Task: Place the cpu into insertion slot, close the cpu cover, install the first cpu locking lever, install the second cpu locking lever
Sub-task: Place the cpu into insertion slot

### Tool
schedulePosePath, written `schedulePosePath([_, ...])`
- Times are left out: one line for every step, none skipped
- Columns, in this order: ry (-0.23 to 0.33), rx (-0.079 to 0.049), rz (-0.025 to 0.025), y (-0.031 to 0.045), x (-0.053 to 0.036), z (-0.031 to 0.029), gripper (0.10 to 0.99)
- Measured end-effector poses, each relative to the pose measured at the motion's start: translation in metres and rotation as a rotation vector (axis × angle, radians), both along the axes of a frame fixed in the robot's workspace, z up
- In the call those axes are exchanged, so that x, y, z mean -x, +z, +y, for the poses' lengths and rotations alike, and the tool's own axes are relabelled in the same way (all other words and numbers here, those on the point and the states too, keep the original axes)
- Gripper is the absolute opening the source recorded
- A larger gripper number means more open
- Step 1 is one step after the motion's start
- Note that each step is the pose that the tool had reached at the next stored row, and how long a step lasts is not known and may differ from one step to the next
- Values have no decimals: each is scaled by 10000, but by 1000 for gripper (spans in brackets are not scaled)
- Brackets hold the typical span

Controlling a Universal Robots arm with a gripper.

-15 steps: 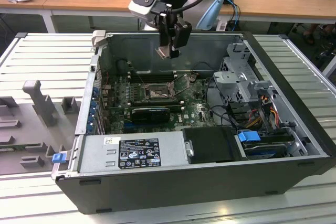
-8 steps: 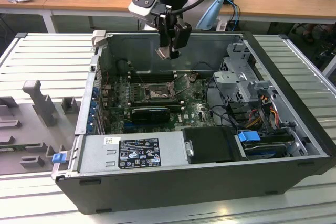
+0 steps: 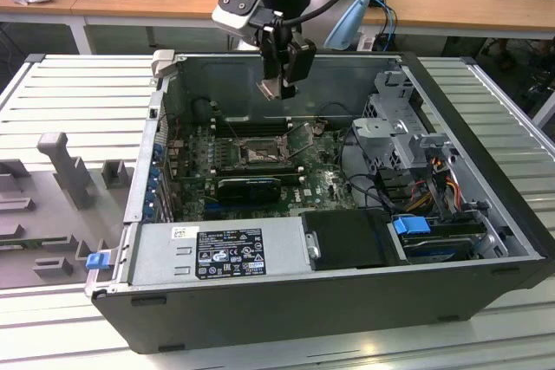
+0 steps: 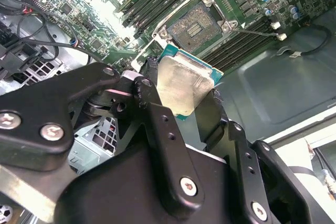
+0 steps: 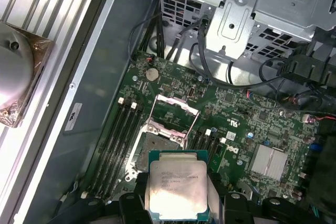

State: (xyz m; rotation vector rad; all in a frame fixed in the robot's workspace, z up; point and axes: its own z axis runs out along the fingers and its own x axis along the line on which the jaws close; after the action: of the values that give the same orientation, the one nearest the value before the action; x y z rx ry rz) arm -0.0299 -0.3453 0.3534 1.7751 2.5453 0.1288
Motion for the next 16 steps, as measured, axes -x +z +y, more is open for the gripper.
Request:
schedulePosePath([-5, 1, 0, -4, 0, 0, 525])
schedulePosePath([-9, 0, 0, -7, 0, 0, 525])
schedulePosePath([-12, 1, 0, -10, 0, 0, 525])
schedulePosePath([-18, 1, 0, -16, 0, 0, 525])
schedulePosePath([-21, 1, 0, -19, 0, 0, 525])
schedulePosePath([-24, 1, 0, -21, 0, 0, 525])
schedulePosePath([-30, 1, 0, -26, 0, 0, 525])
schedulePosePath([-33, 1, 0, -29, 0, 0, 525])
schedulePosePath([-37, 1, 0, -31, 0, 0, 525])
schedulePosePath([-44, 0, 0, -37, 0, 0, 525])
schedulePosePath([-53, 2, 1, -40, 0, 0, 525])
schedulePosePath([-60, 2, 0, -43, 0, 0, 525])
schedulePosePath([-66, 1, 0, -46, 0, 0, 525])
schedulePosePath([-82, 0, 0, -53, 0, 0, 525])
schedulePosePath([-93, 0, 0, -58, 0, 0, 525])
schedulePosePath([-107, 0, 0, -64, 0, 0, 525])
